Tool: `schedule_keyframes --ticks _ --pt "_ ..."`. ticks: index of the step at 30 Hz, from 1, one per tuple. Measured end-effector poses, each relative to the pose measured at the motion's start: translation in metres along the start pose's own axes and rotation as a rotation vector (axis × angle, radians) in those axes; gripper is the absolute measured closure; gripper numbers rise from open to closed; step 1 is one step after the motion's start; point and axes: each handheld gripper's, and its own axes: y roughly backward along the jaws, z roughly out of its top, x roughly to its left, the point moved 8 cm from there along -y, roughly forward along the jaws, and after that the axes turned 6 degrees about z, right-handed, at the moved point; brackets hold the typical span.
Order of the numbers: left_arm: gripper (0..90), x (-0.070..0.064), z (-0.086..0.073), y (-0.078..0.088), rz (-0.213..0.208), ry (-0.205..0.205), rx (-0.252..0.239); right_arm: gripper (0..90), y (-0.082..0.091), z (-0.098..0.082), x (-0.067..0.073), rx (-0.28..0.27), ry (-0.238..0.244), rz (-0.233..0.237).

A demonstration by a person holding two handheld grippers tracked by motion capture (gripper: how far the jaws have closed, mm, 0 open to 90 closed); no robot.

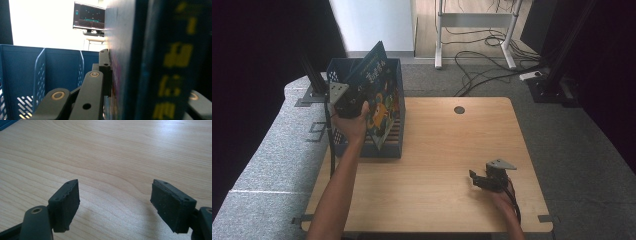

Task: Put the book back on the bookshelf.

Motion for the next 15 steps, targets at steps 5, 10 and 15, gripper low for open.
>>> schedule_keyframes --ticks 5,10,15 --pt "82.9 -0.0007 -0.0019 -0.0025 0.012 0.007 -0.011 22.3 0.0001 0.0 0.0002 0.0 0.001 -0.001" --pt "82.8 -0.0013 -0.0017 -0.0052 0.021 0.012 -0.016 22.3 0.0001 0.0 -0.0001 0.0 0.0 0.0" --pt "82.8 -0.0033 -0.0015 -0.0084 0.032 0.007 -0.024 22.3 0.0002 0.0 0.0002 -0.001 0.003 -0.001"
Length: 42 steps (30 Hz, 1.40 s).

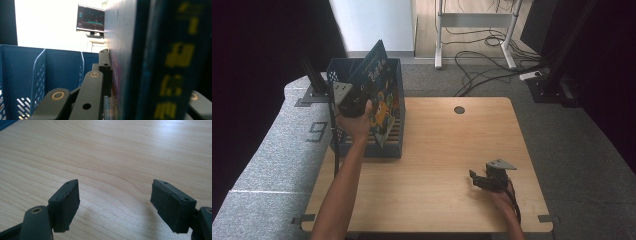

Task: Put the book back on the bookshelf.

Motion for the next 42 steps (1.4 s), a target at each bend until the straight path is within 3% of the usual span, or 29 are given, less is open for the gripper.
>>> schedule_keyframes --ticks 33,42 --pt "82.5 -0.008 -0.002 -0.009 0.026 -0.006 -0.047 22.4 0.0 -0.001 0.001 0.005 0.005 0.002" --pt "82.1 -0.012 -0.016 -0.015 0.026 -0.023 -0.011 22.3 0.0 -0.001 0.001 0.008 0.004 0.008"
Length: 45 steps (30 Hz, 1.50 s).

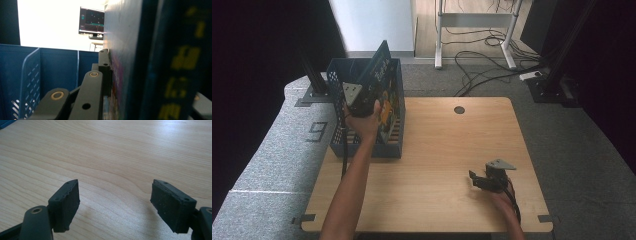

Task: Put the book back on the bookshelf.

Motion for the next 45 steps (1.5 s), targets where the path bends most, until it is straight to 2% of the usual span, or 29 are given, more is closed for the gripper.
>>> schedule_keyframes --ticks 11,18,28,34,39,45 --pt "81.9 0.0 -0.02 -0.008 0.005 0.001 0.046 22.3 0.0 0.0 0.0 -0.001 0.003 0.002" --pt "81.7 -0.005 -0.028 -0.011 0.003 -0.024 0.061 22.0 -0.001 0.0 0.0 0.002 0.006 0.005" --pt "80.9 -0.011 -0.051 -0.014 0.003 -0.036 0.103 21.6 -0.001 0.0 0.002 0.006 0.011 0.021" --pt "80.1 -0.014 -0.051 -0.01 0.007 -0.047 0.086 21.6 -0.001 -0.001 0.003 0.014 0.021 0.019" --pt "78.7 -0.019 -0.05 -0.005 0.001 -0.091 0.083 21.6 -0.001 -0.001 0.004 0.016 0.021 0.017" --pt "75.3 -0.023 -0.049 -0.002 -0.014 -0.097 0.083 21.5 -0.001 -0.001 0.005 0.017 0.027 0.016"
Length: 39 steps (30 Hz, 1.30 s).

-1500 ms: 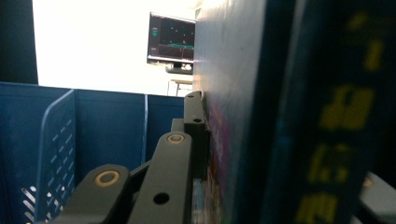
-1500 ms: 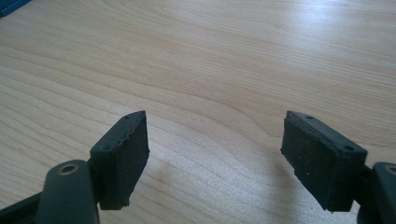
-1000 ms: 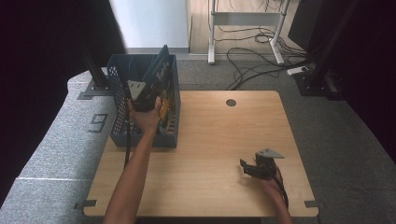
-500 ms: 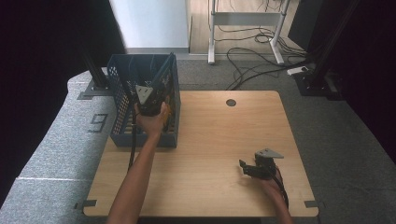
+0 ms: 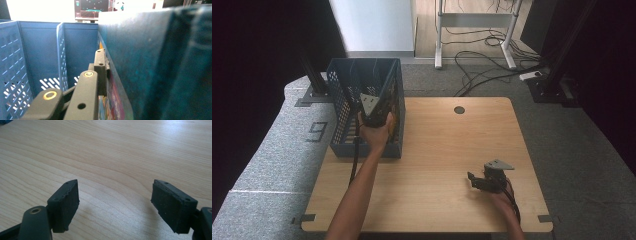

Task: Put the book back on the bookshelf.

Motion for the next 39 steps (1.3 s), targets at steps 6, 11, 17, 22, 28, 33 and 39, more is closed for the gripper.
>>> schedule_keyframes --ticks 6,11,17,22,28,33,39 --pt "78.6 -0.002 0.0 0.002 0.02 -0.048 0.0 21.5 0.0 0.0 0.0 0.002 -0.003 -0.001" --pt "80.1 0.0 0.0 0.0 0.039 -0.057 -0.004 21.5 0.0 0.0 0.001 0.005 -0.003 0.0" --pt "81.7 0.004 0.002 -0.004 0.06 -0.068 0.002 21.5 0.0 0.0 0.0 0.005 -0.004 -0.002" --pt "80.8 0.002 0.002 -0.007 0.05 -0.057 -0.007 21.5 0.0 0.0 0.0 0.003 -0.004 0.0" --pt "72.6 0.0 0.0 -0.006 -0.001 -0.028 0.009 21.5 0.0 -0.001 0.001 0.009 -0.004 0.005" --pt "61.6 -0.001 -0.004 0.001 -0.037 -0.048 0.015 21.5 0.0 -0.001 0.001 0.011 -0.002 0.008" --pt "58.4 0.001 -0.007 0.009 -0.054 -0.051 0.006 21.6 0.0 -0.002 0.001 0.015 0.001 0.007"
